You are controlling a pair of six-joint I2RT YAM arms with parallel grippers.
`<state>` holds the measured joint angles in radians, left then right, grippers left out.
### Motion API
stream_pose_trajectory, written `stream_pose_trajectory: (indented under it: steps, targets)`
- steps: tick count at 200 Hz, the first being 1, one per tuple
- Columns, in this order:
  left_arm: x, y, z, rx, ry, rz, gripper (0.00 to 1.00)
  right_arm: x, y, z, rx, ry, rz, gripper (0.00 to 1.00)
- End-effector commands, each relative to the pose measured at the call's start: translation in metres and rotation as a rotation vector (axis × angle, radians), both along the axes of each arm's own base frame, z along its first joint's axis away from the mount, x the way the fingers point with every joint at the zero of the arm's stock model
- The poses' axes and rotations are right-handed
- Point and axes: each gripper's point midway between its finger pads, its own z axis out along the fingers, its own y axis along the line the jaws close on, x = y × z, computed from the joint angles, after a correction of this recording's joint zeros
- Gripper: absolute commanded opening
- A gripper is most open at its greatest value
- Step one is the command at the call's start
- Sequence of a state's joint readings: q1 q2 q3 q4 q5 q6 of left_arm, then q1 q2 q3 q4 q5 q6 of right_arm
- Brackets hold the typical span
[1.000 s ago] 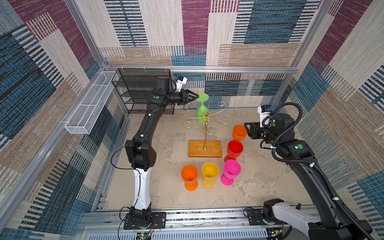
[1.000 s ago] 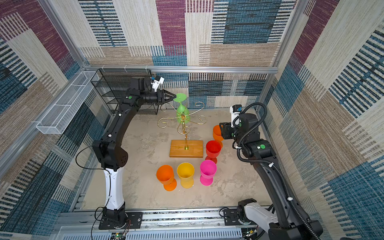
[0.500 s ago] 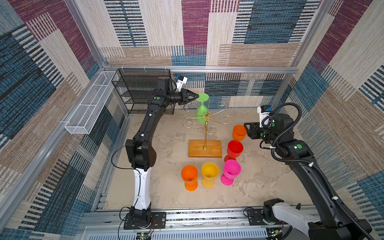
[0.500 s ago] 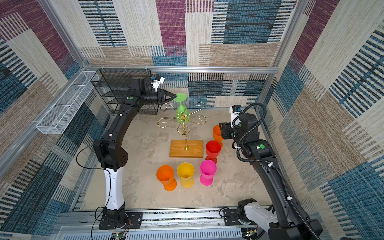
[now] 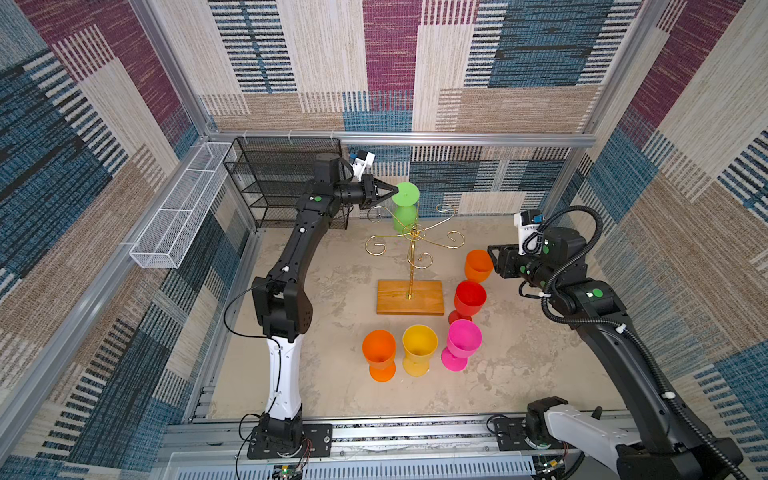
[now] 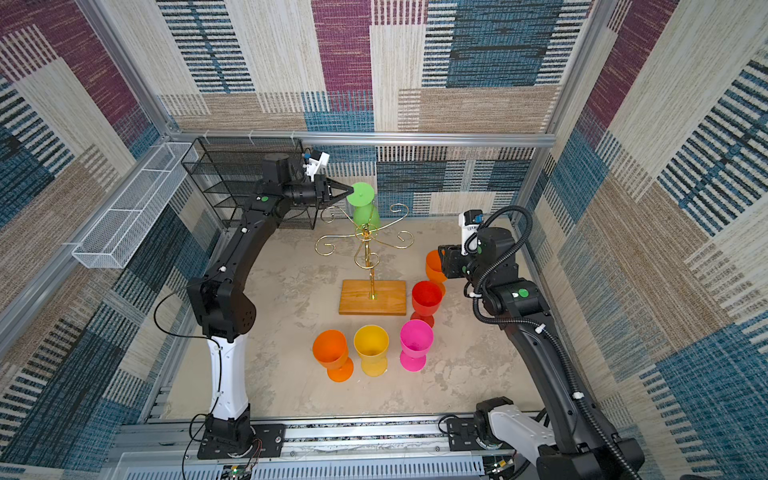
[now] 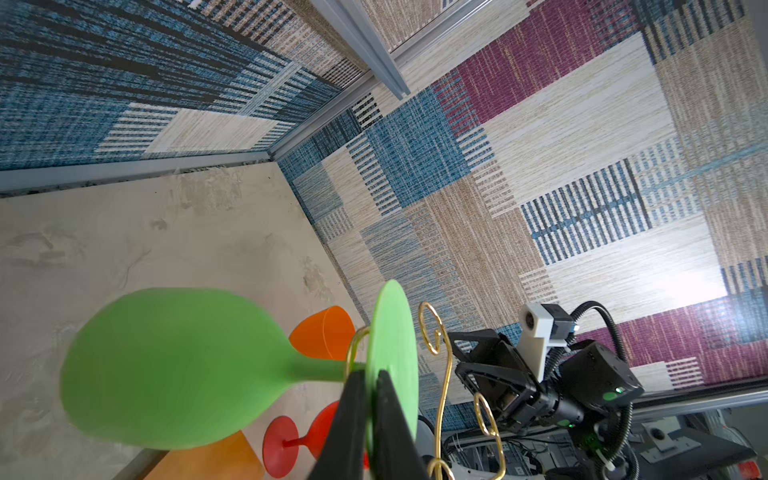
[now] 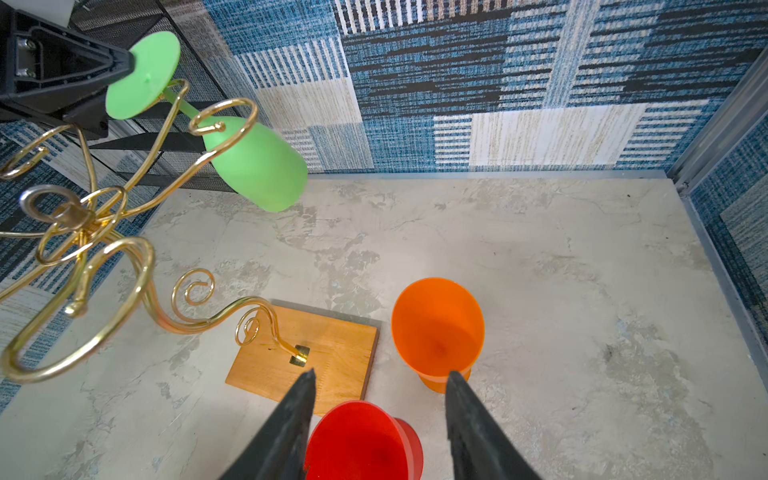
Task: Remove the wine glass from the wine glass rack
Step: 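Close the left gripper on the foot of the green glass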
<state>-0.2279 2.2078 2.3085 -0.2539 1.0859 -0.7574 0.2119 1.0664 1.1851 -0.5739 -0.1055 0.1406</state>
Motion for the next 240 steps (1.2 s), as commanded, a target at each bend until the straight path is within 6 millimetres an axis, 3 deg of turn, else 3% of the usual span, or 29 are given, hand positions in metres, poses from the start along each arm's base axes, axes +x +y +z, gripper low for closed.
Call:
stream_pose_trajectory:
  steps: [1,26,90,240]
  targets:
    - [-0.003,0.0,0.019,-0.049,-0.033,-0.022,0.06,0.002,0.002,0.006,0.012,-0.025,0.008,0.52]
    - [-0.004,0.0,0.021,-0.051,-0.036,-0.023,0.0,0.001,0.002,0.006,0.01,-0.026,0.009,0.52]
    - [-0.004,0.002,0.031,-0.078,-0.042,-0.025,0.0,0.001,0.004,0.008,0.017,-0.027,0.017,0.52]
    - [-0.005,-0.008,0.024,-0.1,-0.015,-0.058,0.0,0.003,0.008,0.005,0.028,-0.025,0.035,0.52]
